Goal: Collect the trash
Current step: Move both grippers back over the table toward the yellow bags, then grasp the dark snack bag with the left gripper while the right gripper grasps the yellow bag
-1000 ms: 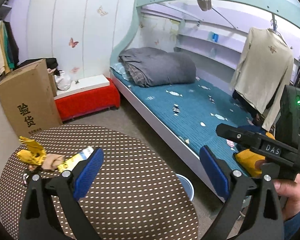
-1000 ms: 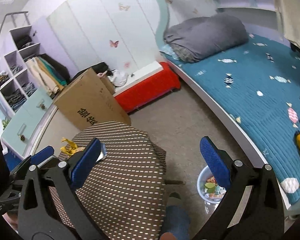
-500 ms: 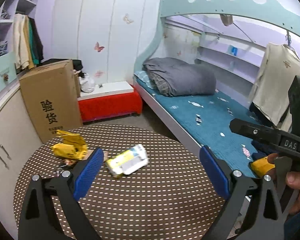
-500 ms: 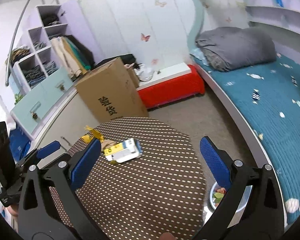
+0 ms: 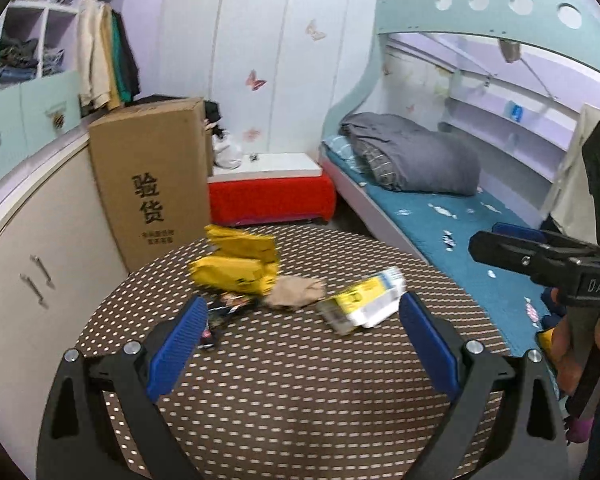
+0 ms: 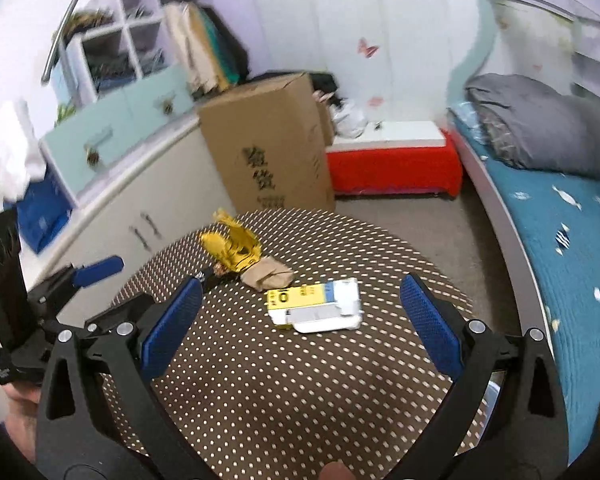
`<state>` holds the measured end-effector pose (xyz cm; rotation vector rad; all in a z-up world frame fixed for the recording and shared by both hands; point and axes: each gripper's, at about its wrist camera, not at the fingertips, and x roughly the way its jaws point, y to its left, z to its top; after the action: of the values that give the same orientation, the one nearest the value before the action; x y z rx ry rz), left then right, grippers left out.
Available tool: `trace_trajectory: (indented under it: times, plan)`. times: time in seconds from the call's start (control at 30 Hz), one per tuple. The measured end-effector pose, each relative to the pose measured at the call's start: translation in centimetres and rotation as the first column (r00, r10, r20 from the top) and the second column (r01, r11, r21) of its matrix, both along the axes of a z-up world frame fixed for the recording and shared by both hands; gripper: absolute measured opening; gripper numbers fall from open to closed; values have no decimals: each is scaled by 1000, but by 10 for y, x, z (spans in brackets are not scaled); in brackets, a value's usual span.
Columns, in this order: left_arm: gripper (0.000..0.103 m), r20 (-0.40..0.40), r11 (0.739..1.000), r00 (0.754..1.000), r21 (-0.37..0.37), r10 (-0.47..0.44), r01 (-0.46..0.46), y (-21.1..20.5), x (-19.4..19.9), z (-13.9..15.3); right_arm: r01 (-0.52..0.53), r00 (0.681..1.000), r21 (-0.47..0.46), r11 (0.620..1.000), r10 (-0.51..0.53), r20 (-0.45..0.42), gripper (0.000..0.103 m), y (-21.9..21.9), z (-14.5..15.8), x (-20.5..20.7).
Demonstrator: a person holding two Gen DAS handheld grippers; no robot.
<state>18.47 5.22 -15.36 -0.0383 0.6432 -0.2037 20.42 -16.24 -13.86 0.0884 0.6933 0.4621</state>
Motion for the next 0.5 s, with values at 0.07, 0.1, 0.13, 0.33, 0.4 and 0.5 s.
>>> trace_trajectory:
  times: [0.07,0.1,0.13,0.33,0.4,0.5]
  plan:
    - [95,-20,1000,1000,-1,24,-24,14,7,-9,-37,999,-25,999,37,-15,97,17,-7,11]
    - [95,-30,999,999,3,38,-38,22,12,-14,-62,998,-36,997,61,-24,97,27,-11,19]
    - [95,-37,999,998,8,46,-46,27,15,-18,-89,996,-46,995,87,-34,97,38,-15,26]
    - [95,-93,996,993,55,69,-64,52,42,-43,-219,973,-113,969,208,-100,97,91,-40,68]
    - [95,-110,996,992,67,67,-59,59,50,-50,-269,959,-133,954,252,-129,97,109,-50,82]
    - [95,-140,995,988,88,61,-49,67,64,-64,-338,935,-164,927,311,-172,97,133,-65,99]
